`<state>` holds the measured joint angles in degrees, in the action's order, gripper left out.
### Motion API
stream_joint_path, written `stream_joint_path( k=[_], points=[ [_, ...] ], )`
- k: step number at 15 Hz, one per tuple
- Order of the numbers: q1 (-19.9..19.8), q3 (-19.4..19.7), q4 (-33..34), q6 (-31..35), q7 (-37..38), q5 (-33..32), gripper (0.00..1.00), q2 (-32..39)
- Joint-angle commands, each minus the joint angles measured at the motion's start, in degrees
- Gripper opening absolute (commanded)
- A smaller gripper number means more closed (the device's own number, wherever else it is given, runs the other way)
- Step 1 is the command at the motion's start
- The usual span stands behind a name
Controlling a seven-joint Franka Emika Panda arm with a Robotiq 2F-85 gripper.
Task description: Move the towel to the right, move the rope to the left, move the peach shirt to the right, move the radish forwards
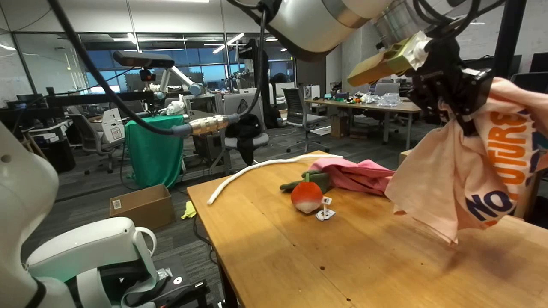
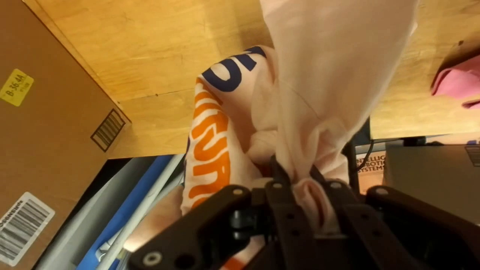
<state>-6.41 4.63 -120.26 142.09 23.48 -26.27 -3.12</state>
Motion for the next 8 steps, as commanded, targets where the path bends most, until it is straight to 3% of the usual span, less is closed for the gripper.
stream_joint_path(
  k=[1, 8],
  points=[
    [-1.6, 1.3, 5.4, 1.0, 1.0, -0.4, 0.08, 3.4],
    [-2.3, 4.6, 11.9, 4.0, 0.5, 2.0, 0.08, 10.4]
  ],
)
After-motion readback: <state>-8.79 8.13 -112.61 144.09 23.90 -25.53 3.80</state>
